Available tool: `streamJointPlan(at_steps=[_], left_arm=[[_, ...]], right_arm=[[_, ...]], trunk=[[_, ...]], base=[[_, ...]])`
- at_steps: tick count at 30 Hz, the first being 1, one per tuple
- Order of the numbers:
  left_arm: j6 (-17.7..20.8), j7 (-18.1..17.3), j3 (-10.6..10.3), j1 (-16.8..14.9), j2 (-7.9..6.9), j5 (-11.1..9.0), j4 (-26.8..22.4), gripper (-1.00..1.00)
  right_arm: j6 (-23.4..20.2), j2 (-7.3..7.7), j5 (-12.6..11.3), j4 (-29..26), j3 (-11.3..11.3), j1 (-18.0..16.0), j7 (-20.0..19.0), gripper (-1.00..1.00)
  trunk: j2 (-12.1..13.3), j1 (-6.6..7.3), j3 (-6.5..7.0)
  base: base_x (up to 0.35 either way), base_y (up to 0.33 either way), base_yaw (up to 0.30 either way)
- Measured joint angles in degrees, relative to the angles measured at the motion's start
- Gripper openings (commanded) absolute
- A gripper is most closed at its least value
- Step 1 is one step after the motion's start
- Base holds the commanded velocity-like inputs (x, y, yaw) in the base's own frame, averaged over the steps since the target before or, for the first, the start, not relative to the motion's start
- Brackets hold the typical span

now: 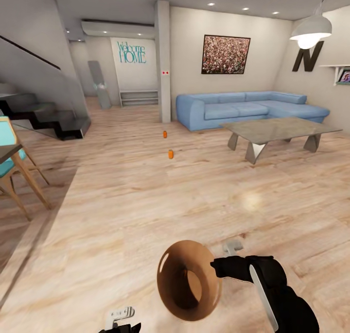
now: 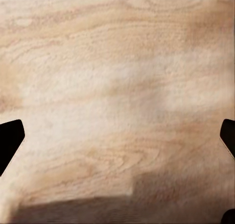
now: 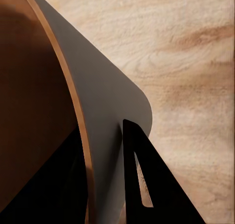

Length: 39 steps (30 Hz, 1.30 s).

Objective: Put the three can of soda from the living room inside the tash can in the kitchen.

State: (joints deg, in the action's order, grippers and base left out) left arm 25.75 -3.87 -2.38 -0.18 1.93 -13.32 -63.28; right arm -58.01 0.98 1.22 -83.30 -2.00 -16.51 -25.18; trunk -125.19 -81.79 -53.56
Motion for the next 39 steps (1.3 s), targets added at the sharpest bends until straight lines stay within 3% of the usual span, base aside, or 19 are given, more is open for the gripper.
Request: streamJointPlan(at_steps=[23,39], left_arm=[[0.00,0.00,-0.03,0.00,0.00,-0.02,0.11,1.00],[0.00,0.09,-0.26,0.00,0.00,0.13,2.72,1.00]], right_arm=[[-0.41,0.00,0.07,-0.09,0.00,0.00,0.08,-1.00],[-0.36,0.00,0.12,-0.32,-0.04,0.00,0.03,-1.00]], trunk=[[0.00,0.00,0.00],[0.00,0.00,0.00]], base=[[0.338,0.000,0.000],[0.338,0.000,0.000]])
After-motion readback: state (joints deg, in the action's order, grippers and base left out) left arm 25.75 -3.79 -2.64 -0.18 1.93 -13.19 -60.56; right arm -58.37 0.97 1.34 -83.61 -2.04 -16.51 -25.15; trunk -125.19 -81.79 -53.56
